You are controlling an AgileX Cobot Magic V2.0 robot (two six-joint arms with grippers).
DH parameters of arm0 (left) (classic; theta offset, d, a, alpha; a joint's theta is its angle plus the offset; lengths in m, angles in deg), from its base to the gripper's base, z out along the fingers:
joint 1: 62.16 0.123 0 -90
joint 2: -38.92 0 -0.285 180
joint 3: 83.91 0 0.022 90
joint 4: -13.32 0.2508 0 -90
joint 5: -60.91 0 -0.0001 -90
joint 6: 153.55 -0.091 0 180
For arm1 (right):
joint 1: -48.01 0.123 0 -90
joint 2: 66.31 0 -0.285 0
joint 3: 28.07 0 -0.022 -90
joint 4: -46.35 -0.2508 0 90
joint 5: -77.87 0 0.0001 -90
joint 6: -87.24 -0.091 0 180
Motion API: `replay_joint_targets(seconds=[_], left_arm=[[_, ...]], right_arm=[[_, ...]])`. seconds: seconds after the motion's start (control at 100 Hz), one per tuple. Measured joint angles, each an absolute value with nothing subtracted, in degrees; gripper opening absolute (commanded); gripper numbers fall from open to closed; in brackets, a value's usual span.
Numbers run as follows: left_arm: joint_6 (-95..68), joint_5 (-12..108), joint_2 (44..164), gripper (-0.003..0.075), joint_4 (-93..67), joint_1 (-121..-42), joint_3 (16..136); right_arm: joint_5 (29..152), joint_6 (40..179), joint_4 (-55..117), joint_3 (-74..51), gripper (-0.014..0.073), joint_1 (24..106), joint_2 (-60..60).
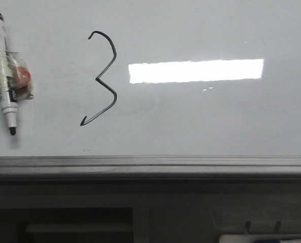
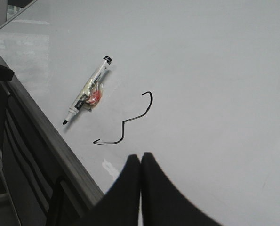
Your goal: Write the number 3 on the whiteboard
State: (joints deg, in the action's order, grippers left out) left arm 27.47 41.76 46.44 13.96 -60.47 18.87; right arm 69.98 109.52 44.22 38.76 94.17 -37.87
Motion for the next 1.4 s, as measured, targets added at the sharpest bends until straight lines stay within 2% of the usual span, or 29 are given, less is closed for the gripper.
replay_joint_targets(seconds=[0.32,0.49,0.61,1.01,1.21,1.4], left_arm=[[27.5,41.8,46.4,-0.002,14.0,-60.5,18.9],[27.5,41.8,46.4,-0.002,14.0,-60.5,18.9],[27.5,41.8,46.4,-0.0021,14.0,-60.5,18.9],[27.5,41.8,46.4,-0.002,14.0,-60.5,18.9],[27.5,41.8,46.4,-0.0021,14.0,-60.5,18.9],[27.5,41.8,46.4,-0.002,14.0,-60.5,18.9]], right_arm=[[70.0,109.4,44.2,38.8,-0.0046,94.2,-37.9],[70.2,103.9,44.3,38.8,-0.0046,91.7,-37.9],[70.2,101.1,44.4,38.8,-0.0046,86.3,-37.9],[69.9,100.2,44.6,38.8,-0.0046,60.6,-37.9],[71.7,100.2,44.6,38.8,-0.0046,51.6,-40.1],[75.2,100.2,44.6,41.3,-0.0046,45.3,-47.8]])
